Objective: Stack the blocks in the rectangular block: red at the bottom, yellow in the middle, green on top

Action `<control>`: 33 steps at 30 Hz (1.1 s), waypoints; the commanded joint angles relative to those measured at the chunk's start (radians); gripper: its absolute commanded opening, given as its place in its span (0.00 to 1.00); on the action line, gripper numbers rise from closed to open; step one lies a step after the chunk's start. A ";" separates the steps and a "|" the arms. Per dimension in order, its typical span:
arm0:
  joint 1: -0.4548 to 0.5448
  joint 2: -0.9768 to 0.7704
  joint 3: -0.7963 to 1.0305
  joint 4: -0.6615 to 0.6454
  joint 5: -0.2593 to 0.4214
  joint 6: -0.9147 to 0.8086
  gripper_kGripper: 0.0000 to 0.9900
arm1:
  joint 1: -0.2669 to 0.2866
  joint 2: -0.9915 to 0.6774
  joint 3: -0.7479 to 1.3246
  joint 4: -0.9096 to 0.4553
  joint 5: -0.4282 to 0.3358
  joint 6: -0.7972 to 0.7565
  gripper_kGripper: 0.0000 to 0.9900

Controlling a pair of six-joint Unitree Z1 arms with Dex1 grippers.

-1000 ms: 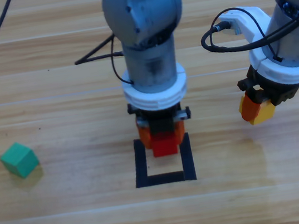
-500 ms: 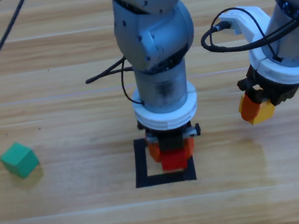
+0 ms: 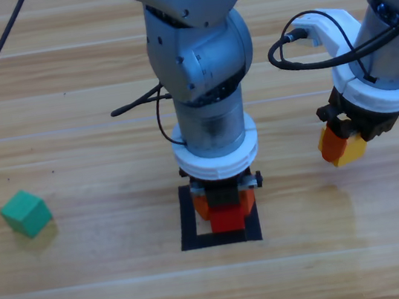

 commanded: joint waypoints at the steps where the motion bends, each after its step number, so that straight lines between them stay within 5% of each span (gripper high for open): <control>1: 0.028 -0.021 0.026 -0.012 0.011 0.020 0.00 | 0.039 -0.013 0.036 -0.037 0.005 -0.009 0.24; 33: 0.041 -0.001 0.050 -0.058 0.022 0.006 0.00 | 0.039 -0.014 0.042 -0.048 0.004 -0.012 0.24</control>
